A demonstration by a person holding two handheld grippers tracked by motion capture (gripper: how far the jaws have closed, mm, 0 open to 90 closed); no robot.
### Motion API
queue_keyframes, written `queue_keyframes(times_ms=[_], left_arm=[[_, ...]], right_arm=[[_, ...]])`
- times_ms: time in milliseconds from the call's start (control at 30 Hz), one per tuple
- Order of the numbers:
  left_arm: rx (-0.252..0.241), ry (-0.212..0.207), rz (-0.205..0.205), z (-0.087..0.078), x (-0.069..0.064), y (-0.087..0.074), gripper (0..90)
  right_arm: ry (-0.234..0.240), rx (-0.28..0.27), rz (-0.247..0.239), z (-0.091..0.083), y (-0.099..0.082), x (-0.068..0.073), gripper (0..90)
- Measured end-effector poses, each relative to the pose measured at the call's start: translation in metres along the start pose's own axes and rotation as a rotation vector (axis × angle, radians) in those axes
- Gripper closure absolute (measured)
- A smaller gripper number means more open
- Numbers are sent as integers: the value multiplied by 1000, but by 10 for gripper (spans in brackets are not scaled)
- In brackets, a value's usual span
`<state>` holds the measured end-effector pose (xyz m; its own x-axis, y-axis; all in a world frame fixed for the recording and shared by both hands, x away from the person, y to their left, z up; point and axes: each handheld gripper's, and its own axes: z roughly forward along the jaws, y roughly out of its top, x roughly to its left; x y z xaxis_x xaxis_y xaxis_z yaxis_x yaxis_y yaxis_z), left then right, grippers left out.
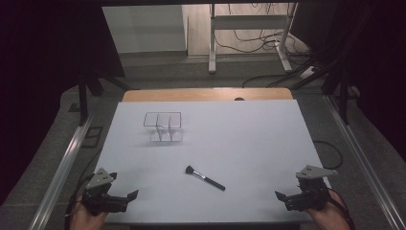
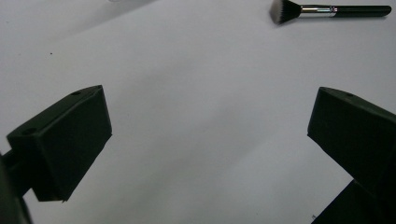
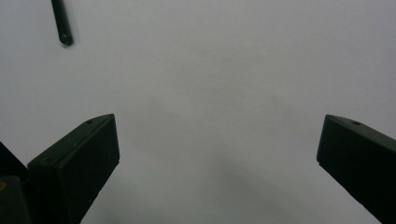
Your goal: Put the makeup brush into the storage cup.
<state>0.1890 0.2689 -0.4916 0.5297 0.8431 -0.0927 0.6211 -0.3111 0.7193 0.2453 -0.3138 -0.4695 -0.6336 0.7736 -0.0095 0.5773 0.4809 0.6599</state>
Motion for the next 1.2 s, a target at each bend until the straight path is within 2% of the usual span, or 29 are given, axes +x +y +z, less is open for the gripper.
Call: queue_keyframes(times_ms=[167,300,333,400,500,600,667,933,1200], left_arm=[[0,-7,-5,-2,-2,-2,3],[6,-16,-8,-2,-3,-2,1],[-3,-30,-12,-2,-4,-2,0],[-9,-31,-10,-2,-3,-1,0],[-15,-33,-19,-2,-2,-1,0],[3,-45,-31,-1,-1,0,0],[10,-37,-21,0,-2,0,0],[-1,-29,-10,0,-1,0,0],[-5,-17,3,0,-2,0,0]], right_arm=[[-10,14,-16,3,2,2,0],[-16,19,8,5,2,2,0],[-18,23,16,6,1,2,0],[-17,25,23,6,1,2,0],[-20,30,22,7,1,2,0],[-22,30,21,6,1,2,0],[-22,31,22,5,1,2,0],[-11,65,-5,5,1,3,0],[-26,54,-47,3,7,8,0]])
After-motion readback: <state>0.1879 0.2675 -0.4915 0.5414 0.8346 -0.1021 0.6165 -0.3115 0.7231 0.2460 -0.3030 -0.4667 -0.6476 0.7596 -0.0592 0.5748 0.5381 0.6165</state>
